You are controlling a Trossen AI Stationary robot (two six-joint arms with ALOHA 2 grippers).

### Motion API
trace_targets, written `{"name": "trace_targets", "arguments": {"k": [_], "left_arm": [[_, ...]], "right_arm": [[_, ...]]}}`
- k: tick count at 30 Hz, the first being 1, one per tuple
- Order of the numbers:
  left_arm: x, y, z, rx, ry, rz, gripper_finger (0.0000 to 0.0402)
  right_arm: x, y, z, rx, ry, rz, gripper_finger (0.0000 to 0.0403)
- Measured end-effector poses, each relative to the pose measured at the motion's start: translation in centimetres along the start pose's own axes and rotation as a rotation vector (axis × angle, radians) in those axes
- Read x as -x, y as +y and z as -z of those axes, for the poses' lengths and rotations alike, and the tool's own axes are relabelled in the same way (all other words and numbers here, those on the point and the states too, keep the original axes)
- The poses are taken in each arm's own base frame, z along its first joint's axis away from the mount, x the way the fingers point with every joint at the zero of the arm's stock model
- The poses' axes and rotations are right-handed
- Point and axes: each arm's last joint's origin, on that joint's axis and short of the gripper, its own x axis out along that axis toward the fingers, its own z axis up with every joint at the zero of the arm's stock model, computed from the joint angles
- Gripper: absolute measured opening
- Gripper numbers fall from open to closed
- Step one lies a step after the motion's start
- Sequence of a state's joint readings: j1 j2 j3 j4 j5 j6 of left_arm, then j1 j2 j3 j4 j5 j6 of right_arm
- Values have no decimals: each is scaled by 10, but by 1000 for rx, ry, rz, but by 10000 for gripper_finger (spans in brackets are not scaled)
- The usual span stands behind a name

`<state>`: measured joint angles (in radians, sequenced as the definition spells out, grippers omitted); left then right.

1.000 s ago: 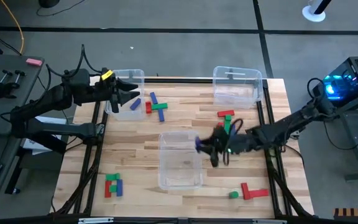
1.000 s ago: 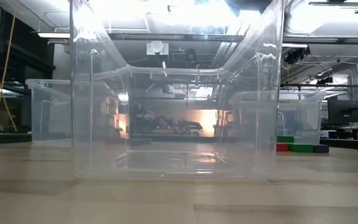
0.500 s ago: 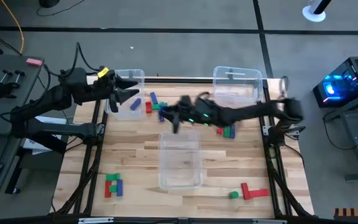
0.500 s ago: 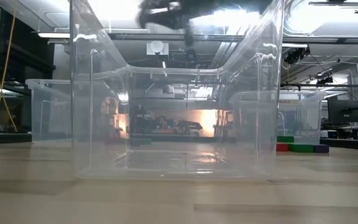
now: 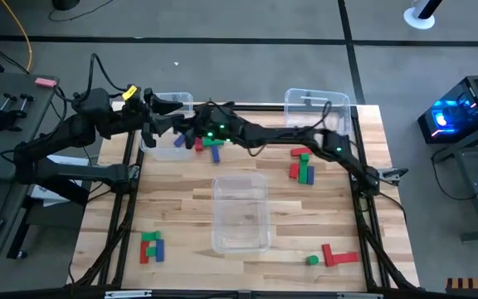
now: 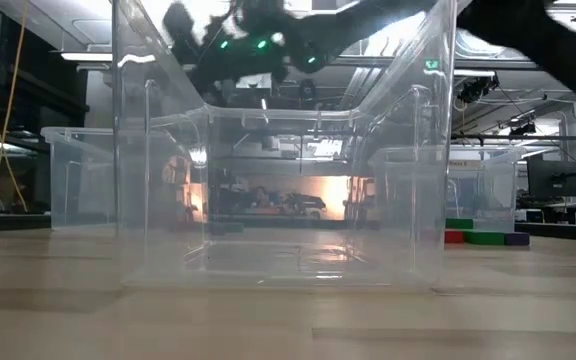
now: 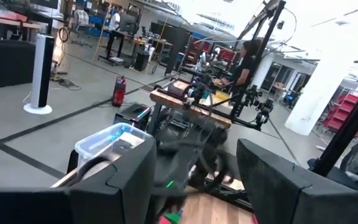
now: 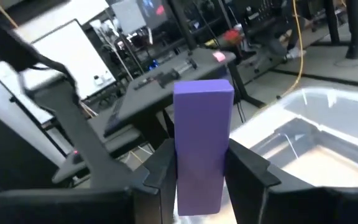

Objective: Sort blocks
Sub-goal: Put the blue block into the top left transparent bin

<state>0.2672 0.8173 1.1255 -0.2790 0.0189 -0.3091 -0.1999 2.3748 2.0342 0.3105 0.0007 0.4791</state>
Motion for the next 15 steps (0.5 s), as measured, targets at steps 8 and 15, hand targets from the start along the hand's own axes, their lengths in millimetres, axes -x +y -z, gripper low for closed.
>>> {"name": "trace_targets", "arguments": {"k": [8, 15], "left_arm": [[2, 0, -1, 3, -6, 2, 211], [5, -1, -2, -1, -15, 6, 211]], "right_arm": [[-37, -24, 33, -98, 26, 26, 109], [-37, -22, 20, -85, 35, -7, 277]]}}
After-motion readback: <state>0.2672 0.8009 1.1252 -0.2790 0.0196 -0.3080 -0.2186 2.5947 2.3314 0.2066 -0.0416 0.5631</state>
